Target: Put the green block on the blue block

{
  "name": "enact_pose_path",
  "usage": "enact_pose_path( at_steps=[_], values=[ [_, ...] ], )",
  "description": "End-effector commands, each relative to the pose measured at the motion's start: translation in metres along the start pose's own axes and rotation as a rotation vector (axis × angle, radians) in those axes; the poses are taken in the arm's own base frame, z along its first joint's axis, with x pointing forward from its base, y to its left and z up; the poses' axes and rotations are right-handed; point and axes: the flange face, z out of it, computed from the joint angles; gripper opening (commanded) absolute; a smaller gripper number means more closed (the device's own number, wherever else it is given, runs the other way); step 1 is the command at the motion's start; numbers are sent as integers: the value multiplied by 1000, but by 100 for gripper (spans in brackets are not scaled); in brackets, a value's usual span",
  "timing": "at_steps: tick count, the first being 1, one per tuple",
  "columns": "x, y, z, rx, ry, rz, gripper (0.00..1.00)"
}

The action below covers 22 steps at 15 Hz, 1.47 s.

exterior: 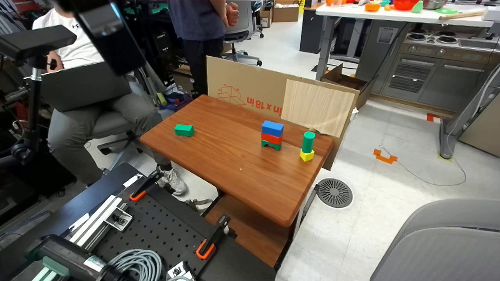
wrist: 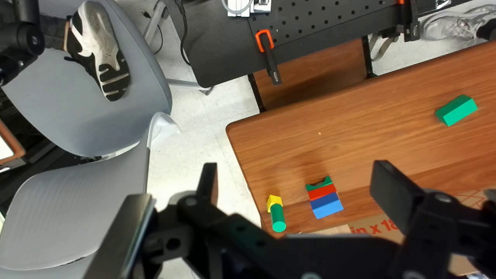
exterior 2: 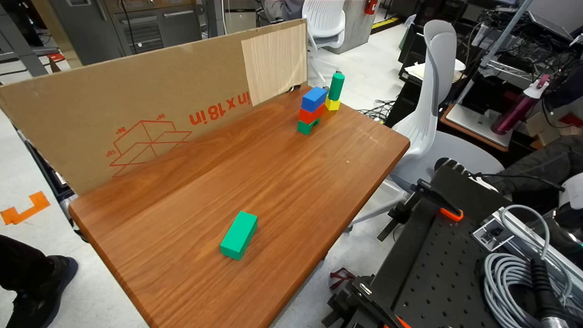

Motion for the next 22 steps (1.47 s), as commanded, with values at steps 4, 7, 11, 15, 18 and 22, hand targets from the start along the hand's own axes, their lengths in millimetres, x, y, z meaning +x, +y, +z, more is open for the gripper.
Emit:
enact_pose_path(
  at_steps=[4,7,11,15,18,22],
  values=[
    [0,0,-1,0,-1,0,100],
    [0,0,-1,0,-1,0,100],
    [0,0,-1,0,-1,0,100],
    [0,0,-1,0,-1,0,100],
    [4,-17,25,-14,-66,-35,100],
    [7,-55,84,-30,-169,-71,100]
  ],
)
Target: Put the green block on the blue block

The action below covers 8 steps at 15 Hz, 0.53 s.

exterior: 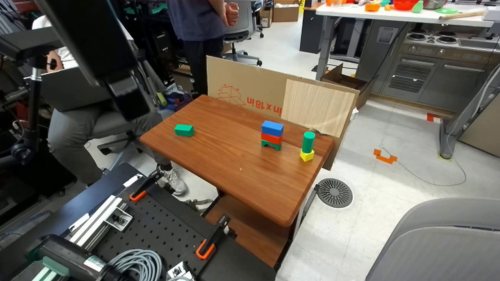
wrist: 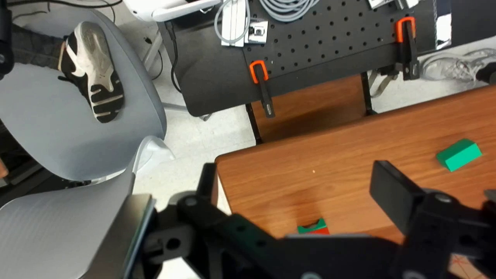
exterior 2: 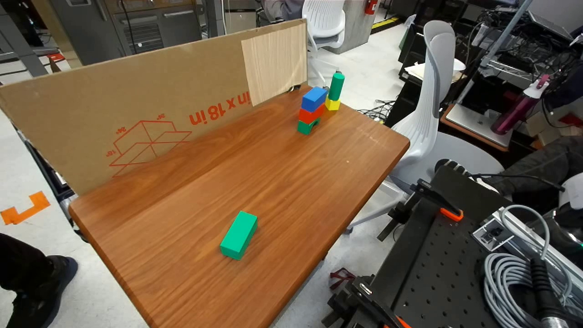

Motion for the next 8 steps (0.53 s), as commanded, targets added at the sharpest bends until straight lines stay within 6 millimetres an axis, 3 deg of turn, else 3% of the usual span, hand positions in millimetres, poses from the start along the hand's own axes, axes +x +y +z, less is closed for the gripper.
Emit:
enact_pose_path(
  at_steps=[1,8],
  values=[
    [15,-39,52,-10,-87,-25,100],
    [26,-114,193,-20,-190,-35,100]
  ],
)
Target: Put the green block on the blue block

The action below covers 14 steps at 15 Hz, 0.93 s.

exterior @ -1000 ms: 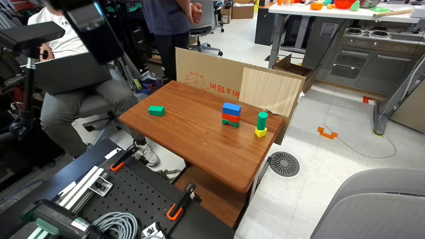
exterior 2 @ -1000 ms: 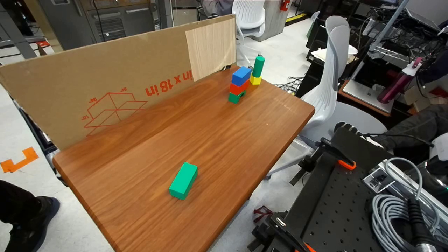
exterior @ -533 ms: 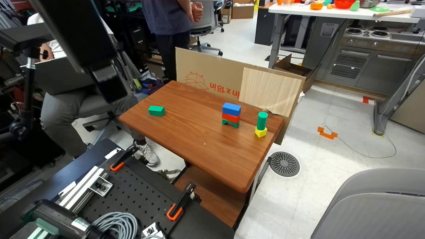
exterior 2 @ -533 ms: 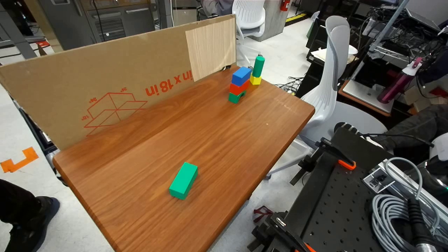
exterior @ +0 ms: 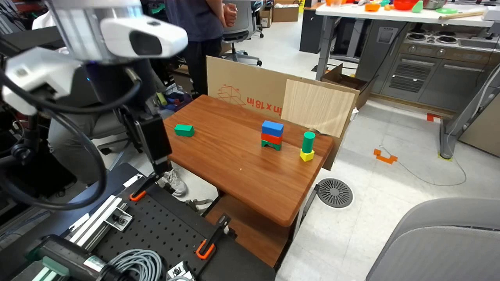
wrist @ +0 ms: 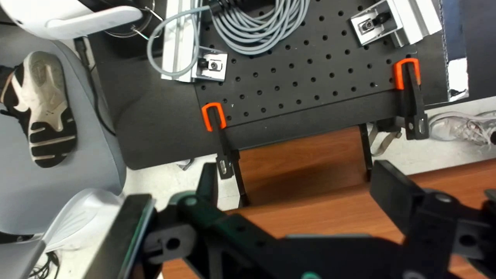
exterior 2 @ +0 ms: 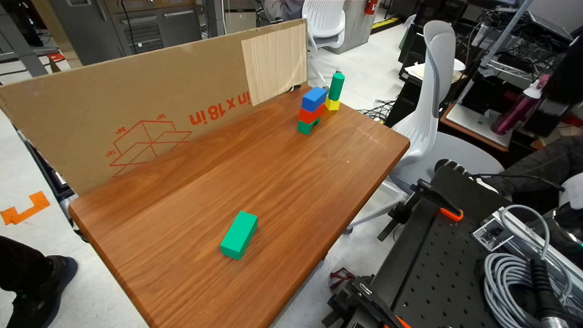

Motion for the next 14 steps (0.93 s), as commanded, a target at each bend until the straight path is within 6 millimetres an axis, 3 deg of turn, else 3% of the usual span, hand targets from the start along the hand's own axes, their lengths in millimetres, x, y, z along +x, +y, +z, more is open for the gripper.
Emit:
enact_pose_path(
  at_steps=[1,3,6,14],
  values=[
    [22,-39,59,20,-40,30,100],
    [25,-62,87,28,-29,35,100],
    [46,-97,108,47,16,-6,100],
    [89,-182,127,76,87,-176,100]
  ],
)
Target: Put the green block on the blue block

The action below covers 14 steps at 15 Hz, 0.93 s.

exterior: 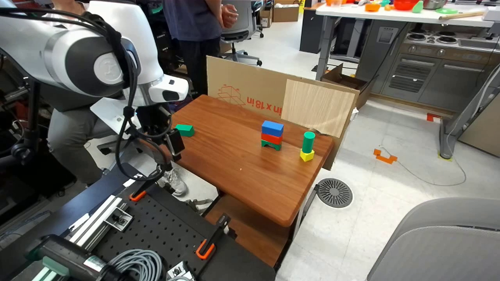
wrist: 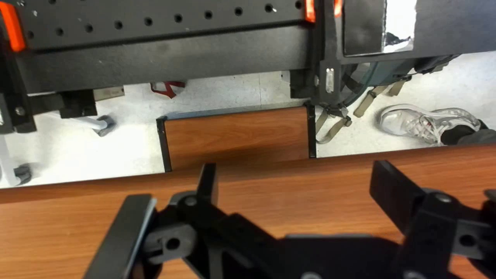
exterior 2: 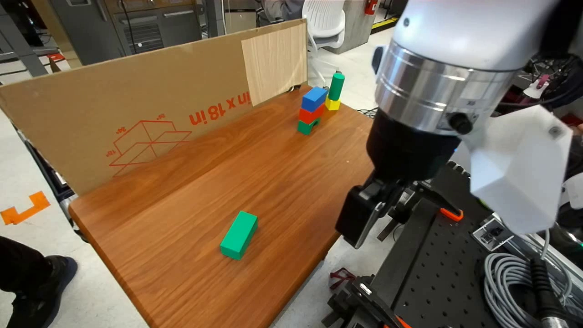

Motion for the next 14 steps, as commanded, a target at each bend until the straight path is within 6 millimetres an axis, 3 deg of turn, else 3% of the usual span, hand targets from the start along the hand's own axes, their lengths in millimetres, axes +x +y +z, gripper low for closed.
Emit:
enact_pose_path(
  at_steps=[1,8,14],
  values=[
    [32,-29,12,23,5,-39,100],
    [79,-66,27,20,-13,-77,100],
    [101,-105,29,-19,19,-190,100]
  ],
)
